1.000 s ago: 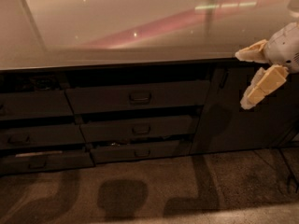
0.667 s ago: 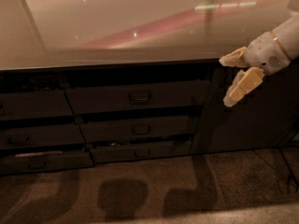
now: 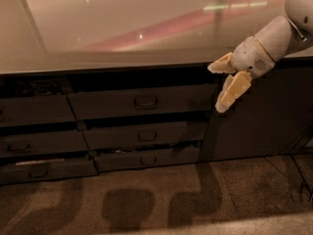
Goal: Open top drawer
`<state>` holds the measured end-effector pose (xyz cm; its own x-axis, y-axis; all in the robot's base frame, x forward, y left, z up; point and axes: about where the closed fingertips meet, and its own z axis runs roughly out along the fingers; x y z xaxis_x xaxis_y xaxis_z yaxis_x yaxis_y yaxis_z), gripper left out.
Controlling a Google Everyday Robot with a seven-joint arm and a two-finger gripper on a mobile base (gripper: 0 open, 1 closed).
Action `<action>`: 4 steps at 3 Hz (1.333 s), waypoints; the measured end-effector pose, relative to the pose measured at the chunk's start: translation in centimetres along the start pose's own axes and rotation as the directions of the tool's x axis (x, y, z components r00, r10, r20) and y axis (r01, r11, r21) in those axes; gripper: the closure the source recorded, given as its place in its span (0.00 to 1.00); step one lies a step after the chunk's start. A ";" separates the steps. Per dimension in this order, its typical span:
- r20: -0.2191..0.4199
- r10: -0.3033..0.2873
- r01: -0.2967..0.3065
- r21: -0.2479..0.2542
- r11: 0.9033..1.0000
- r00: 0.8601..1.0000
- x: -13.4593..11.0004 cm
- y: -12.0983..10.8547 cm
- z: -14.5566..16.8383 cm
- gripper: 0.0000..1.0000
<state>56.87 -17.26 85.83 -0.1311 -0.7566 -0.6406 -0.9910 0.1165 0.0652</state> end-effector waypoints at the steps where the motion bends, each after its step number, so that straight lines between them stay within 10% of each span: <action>1: -0.015 0.001 -0.001 0.009 1.000 1.000 -0.1 -0.2 0.3 0.00; 4: -0.141 0.005 0.005 0.073 0.997 0.990 -0.4 -0.6 1.7 0.00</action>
Offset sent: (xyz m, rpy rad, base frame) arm 0.0062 0.0208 -0.0102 -0.3382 -0.0944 -0.0950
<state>57.55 -15.89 84.73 -0.1382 -0.8390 -0.5263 -0.9872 0.1591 0.0055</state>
